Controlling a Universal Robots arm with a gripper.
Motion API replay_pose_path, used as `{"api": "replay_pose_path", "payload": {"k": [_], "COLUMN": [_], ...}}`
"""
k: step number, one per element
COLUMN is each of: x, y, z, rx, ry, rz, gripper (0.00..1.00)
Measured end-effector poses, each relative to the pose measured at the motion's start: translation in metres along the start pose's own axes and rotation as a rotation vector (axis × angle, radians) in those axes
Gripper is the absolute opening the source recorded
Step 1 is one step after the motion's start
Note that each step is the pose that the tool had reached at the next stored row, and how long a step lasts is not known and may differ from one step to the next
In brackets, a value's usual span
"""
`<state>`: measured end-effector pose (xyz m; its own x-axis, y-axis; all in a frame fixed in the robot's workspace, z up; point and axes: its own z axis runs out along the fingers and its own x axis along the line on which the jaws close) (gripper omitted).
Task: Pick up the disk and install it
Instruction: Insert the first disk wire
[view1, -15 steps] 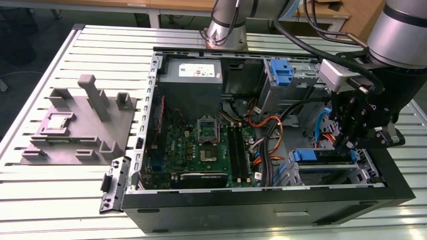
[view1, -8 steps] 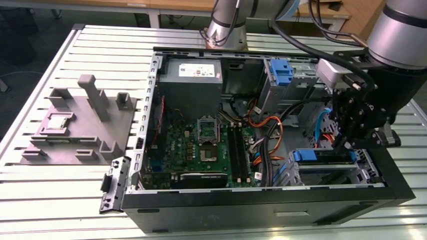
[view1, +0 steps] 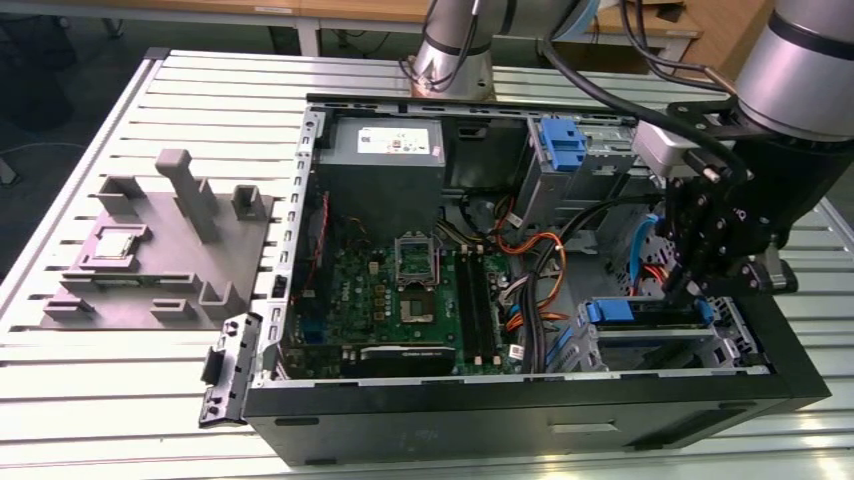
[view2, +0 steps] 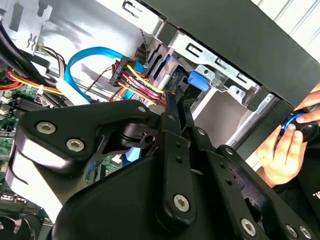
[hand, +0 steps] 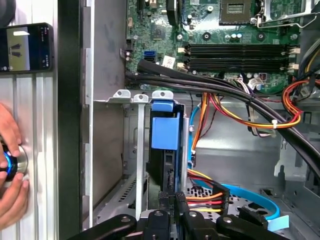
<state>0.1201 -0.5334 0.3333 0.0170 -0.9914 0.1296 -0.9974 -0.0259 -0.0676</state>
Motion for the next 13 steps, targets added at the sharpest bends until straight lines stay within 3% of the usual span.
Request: {"api": "replay_pose_path", "payload": {"k": [5, 13], "x": [0.0007, 0.0013], "y": [0.0000, 0.0000], "z": [0.0007, 0.0008], "rx": [0.0004, 0.0004], "ry": [-0.0188, -0.0225], "rz": [0.001, 0.001], "gripper": [0.17, 0.17]}}
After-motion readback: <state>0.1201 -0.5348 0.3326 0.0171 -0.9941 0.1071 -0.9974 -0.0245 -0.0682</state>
